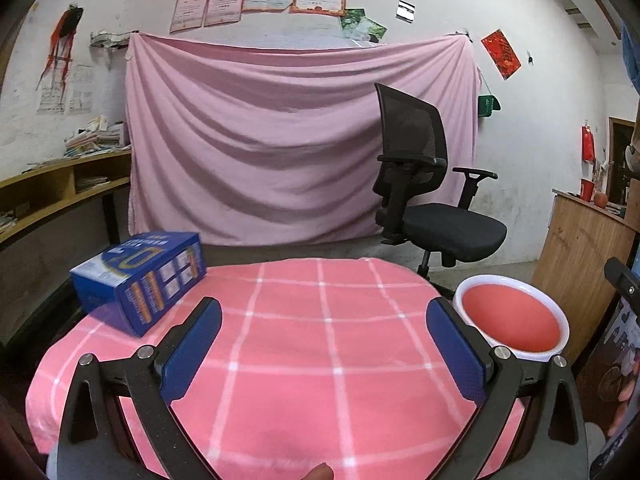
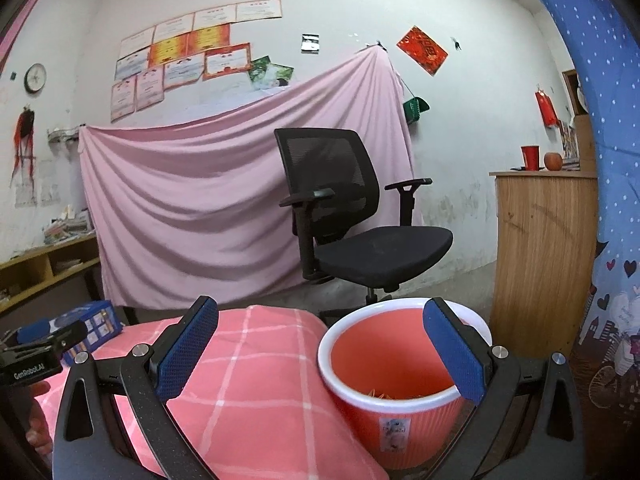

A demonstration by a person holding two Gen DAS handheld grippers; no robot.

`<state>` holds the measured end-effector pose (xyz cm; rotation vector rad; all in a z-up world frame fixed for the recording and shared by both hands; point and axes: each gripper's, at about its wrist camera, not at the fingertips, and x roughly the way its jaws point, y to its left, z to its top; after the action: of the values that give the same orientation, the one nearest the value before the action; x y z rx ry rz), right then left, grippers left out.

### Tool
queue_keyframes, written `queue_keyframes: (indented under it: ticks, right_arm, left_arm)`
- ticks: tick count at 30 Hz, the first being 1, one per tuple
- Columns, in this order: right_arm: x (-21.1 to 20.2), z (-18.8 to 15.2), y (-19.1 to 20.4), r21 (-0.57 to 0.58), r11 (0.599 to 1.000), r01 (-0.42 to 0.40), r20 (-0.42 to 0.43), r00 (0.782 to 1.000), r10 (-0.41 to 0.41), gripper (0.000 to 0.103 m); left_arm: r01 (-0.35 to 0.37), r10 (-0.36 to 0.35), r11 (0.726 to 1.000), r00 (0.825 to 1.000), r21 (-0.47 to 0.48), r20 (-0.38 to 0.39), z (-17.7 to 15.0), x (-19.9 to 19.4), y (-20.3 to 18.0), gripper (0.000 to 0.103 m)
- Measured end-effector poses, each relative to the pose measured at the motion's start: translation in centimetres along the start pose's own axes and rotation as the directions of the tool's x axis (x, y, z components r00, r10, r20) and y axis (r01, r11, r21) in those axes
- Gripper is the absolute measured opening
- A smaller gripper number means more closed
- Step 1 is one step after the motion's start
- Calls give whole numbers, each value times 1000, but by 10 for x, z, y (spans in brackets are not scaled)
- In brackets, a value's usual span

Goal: Collect trash

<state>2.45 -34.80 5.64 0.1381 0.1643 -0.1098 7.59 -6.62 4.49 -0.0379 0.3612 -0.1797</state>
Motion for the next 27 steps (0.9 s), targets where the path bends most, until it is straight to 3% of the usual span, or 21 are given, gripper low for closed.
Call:
queue_keyframes:
  ticks: [27]
  right_arm:
    - [-44, -46, 58, -70, 997, -10, -8, 1000, 10, 103]
  left_arm:
    - [-59, 58, 998, 998, -23, -17, -53, -49, 49, 100]
